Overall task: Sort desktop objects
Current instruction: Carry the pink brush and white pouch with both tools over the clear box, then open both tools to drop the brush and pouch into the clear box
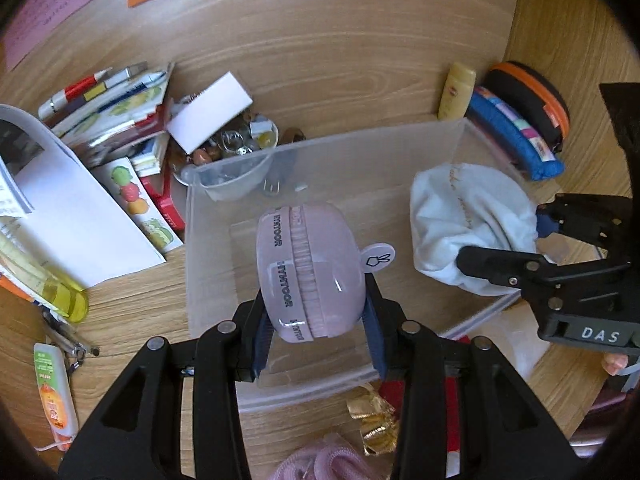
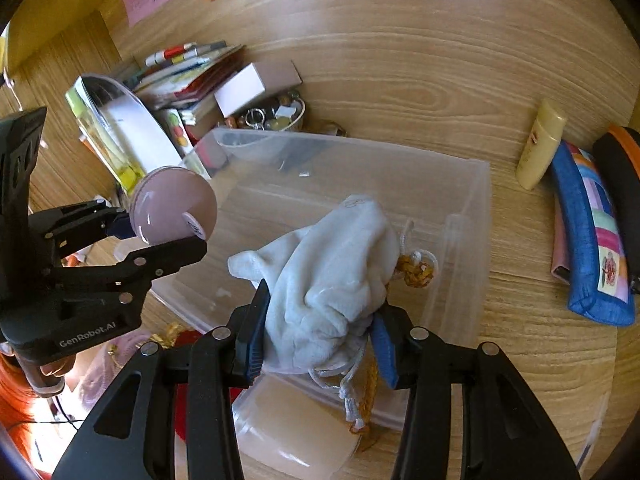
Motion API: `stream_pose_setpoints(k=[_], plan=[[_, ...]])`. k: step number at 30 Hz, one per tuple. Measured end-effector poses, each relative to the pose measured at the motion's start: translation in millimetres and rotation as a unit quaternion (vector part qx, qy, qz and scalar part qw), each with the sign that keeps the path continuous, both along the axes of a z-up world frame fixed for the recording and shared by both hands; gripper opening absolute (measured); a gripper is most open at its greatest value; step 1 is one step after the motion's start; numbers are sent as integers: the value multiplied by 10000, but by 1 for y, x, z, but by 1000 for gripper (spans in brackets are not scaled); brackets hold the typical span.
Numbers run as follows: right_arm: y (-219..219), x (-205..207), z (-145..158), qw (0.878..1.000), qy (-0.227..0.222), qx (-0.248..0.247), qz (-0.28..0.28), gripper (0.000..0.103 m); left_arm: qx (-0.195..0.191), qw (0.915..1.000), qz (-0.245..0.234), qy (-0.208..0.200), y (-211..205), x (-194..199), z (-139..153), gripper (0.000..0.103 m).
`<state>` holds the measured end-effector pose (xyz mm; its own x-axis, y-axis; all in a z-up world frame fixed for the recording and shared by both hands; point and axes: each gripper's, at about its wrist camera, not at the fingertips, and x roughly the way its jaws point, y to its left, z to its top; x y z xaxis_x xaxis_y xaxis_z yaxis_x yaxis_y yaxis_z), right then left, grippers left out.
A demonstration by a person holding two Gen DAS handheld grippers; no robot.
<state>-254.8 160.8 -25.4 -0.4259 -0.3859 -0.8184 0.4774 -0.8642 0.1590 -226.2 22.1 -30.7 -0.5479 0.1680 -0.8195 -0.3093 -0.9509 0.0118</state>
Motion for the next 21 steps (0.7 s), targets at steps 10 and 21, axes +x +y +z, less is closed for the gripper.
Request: stream_pose_setpoints(k=[10,21], plan=[[-12,-1,-3,9998,52,190,42,51,-95,9998,60,-132,4,-6,-7,40],[-2,20,16,9985,536,139,10,67,-206,9997,64,78,8,9,6,50]])
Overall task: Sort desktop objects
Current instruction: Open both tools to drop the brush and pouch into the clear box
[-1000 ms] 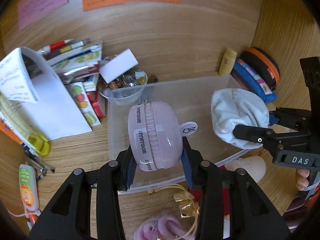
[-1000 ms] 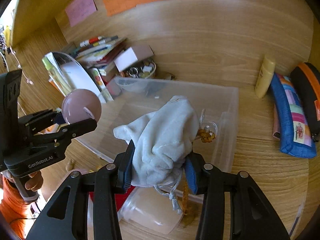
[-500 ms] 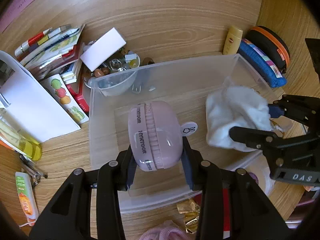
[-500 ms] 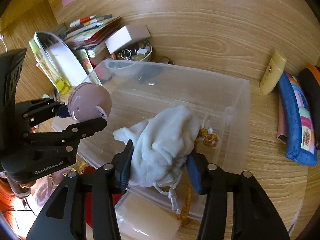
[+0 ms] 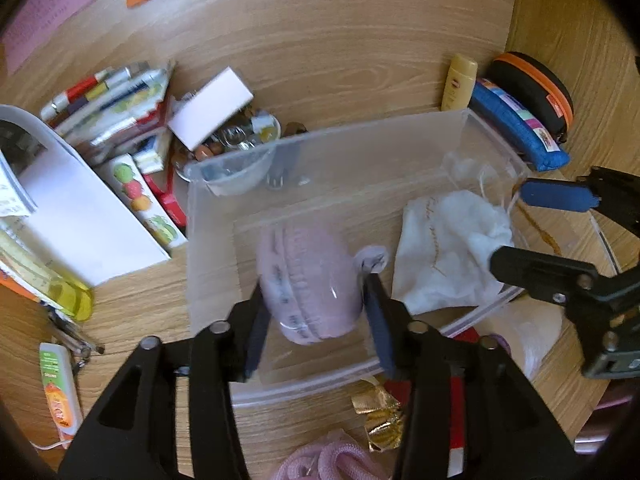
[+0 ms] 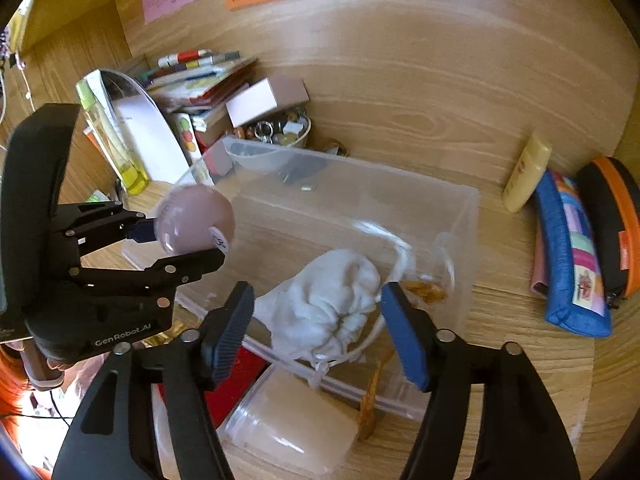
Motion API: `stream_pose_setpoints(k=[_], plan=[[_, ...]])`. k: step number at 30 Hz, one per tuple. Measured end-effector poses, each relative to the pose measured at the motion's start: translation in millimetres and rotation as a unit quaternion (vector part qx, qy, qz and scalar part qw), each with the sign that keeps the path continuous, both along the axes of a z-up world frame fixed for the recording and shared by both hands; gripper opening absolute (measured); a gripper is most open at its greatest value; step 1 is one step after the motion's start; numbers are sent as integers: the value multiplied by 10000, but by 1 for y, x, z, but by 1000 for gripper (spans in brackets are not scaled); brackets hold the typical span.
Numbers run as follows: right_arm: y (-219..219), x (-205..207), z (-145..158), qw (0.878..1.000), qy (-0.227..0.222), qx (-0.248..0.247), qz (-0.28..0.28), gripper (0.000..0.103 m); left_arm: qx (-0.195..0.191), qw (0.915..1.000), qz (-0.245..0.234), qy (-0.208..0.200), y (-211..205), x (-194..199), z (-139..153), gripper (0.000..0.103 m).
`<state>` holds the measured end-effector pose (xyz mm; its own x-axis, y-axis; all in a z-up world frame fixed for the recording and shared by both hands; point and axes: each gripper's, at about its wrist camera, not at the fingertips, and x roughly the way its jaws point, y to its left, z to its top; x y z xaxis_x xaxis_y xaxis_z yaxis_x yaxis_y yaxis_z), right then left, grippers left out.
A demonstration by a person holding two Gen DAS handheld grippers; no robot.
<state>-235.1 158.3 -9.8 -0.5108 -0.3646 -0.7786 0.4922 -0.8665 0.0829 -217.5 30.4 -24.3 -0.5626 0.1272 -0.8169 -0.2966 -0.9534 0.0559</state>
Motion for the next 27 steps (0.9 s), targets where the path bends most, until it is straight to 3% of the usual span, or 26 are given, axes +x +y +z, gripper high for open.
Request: stream_pose_setpoints(k=[6,8,16,27], plan=[[13,21,18,9991,396,-90,-137,78,-18,9995,28,311,2,15,23,55],[19,27,26,9982,534,-152,-206,81,6,9991,50,422,0,21,31,64],[45,52,48,9941,934,-308,-460,83,107,9943,201,1039,-13,60,66,78],[65,83,36,9932,832,-474,-655,83,95,9881,415,1481,-30,118,75,87]])
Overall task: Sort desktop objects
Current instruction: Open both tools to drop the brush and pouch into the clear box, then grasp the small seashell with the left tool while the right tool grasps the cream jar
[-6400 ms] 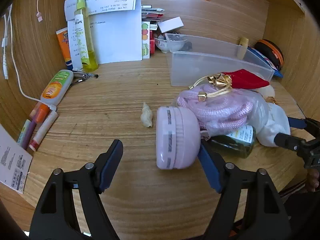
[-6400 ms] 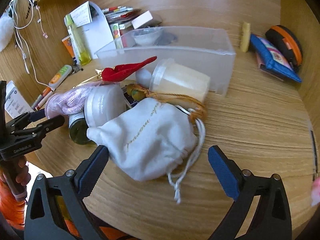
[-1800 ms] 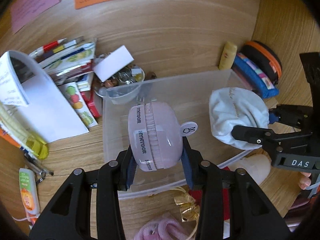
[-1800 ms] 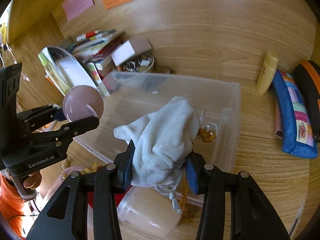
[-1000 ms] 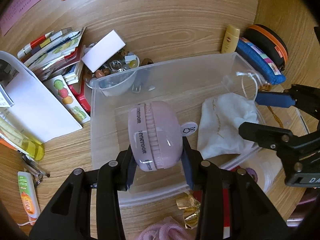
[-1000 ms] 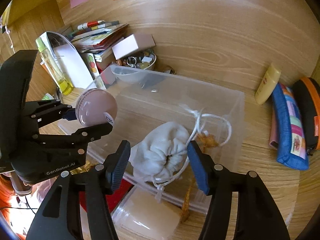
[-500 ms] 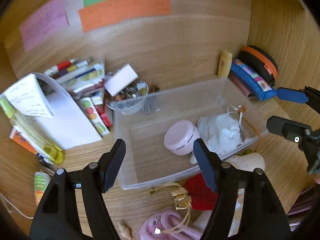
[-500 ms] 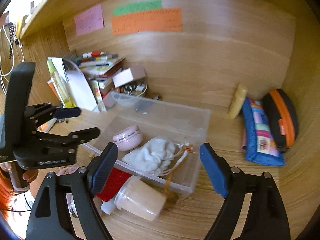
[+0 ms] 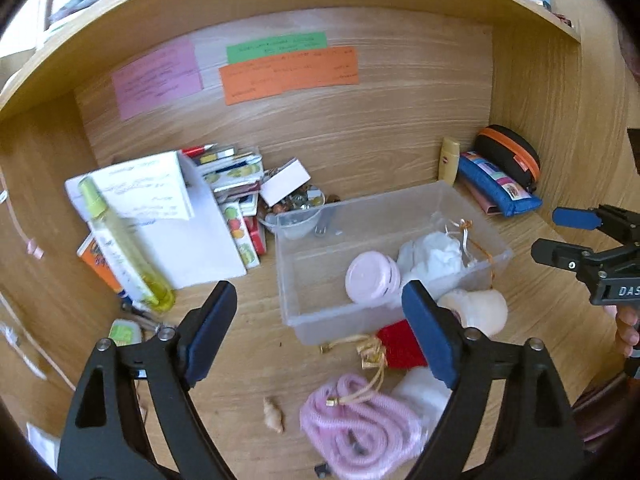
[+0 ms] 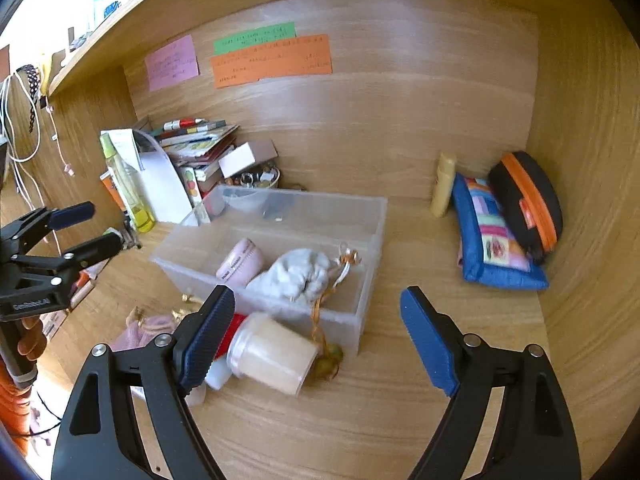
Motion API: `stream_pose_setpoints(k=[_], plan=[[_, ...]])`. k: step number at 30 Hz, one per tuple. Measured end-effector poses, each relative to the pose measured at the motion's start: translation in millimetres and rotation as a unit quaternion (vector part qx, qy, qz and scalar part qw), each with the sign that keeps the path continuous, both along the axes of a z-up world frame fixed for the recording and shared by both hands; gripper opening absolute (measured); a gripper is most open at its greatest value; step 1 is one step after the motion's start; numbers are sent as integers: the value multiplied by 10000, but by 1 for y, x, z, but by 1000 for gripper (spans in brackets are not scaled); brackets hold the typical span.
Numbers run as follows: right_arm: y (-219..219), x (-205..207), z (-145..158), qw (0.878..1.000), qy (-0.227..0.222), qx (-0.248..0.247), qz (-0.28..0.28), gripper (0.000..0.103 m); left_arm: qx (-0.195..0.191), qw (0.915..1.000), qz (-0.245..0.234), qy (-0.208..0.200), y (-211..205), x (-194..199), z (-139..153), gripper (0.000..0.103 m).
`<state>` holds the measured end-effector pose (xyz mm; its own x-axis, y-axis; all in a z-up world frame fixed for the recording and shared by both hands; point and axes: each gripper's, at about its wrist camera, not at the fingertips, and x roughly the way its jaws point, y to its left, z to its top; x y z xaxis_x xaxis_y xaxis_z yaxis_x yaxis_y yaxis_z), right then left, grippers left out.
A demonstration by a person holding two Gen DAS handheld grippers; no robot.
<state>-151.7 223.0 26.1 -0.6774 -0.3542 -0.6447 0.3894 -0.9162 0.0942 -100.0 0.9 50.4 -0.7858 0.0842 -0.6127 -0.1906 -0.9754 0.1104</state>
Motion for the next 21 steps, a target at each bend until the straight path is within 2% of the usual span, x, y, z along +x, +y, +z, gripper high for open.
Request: stream_pose_setpoints(k=[8,17,18,20,21], plan=[[1,24,-17,9999,-79,35,-56,83,51,9996,281,-60,-27,30,-18,88],[-3,35,-37,9993,-127,160,-310,88,-98,9962,780,-384,-72,43,-65,88],[-4,34,-40,9992,-185,144,-324,88,-105,9959,805,-401,-75,44,-69,86],[-6,30,-48,9987,-335,75,-369,88,-133,9953,830,-481,-80,44,-79,72],[-8,28,-53,9983,-419,67,-399,88,-128,9950,826,-540,-82,43,-83,69]])
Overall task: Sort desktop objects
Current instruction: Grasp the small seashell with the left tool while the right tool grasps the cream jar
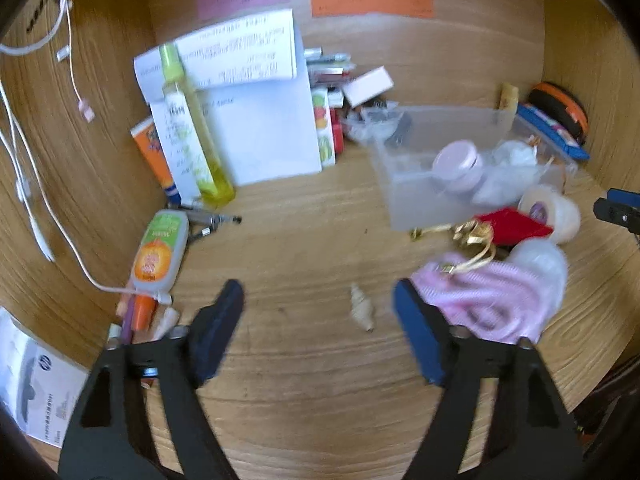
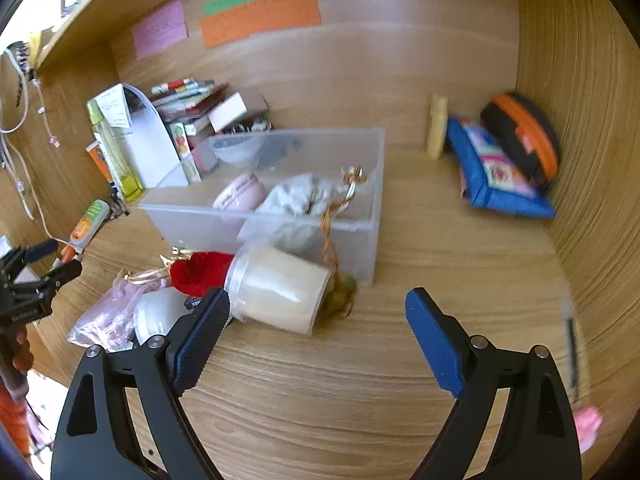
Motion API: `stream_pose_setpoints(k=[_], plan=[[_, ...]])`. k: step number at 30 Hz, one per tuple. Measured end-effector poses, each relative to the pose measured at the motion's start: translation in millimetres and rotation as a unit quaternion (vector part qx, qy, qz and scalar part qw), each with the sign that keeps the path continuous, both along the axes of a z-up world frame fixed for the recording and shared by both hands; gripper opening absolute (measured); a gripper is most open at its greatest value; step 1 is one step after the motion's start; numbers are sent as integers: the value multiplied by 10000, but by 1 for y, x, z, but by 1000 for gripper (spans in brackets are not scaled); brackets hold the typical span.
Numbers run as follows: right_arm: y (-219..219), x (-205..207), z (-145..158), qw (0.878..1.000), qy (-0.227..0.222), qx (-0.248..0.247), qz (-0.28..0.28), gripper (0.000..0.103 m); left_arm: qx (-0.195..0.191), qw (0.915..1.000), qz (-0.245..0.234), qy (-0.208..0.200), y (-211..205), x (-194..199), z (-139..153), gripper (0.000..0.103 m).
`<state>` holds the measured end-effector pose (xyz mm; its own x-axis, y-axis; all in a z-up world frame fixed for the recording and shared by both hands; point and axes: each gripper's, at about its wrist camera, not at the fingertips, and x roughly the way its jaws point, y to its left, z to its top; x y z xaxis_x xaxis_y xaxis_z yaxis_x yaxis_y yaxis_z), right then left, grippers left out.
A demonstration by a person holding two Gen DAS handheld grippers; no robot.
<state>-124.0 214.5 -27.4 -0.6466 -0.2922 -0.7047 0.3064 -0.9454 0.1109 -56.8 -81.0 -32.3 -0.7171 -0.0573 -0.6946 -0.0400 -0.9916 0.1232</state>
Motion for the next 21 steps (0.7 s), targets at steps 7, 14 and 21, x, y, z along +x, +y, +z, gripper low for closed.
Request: stream_pose_setpoints(k=[7,14,21], plan=[[-22,-18,-25,9994,-333,-35,-127,88,152,9995,-179,-216,-6,-3,-21,61],[-40,-27,-35,9987,-484,101,-113,88,243,9974,-303,-599,-4,-21,-43,45],[-53,-31,-39,9982,-486,339,-88,85,227,9963,-458,-692,4,-33,-50,38]])
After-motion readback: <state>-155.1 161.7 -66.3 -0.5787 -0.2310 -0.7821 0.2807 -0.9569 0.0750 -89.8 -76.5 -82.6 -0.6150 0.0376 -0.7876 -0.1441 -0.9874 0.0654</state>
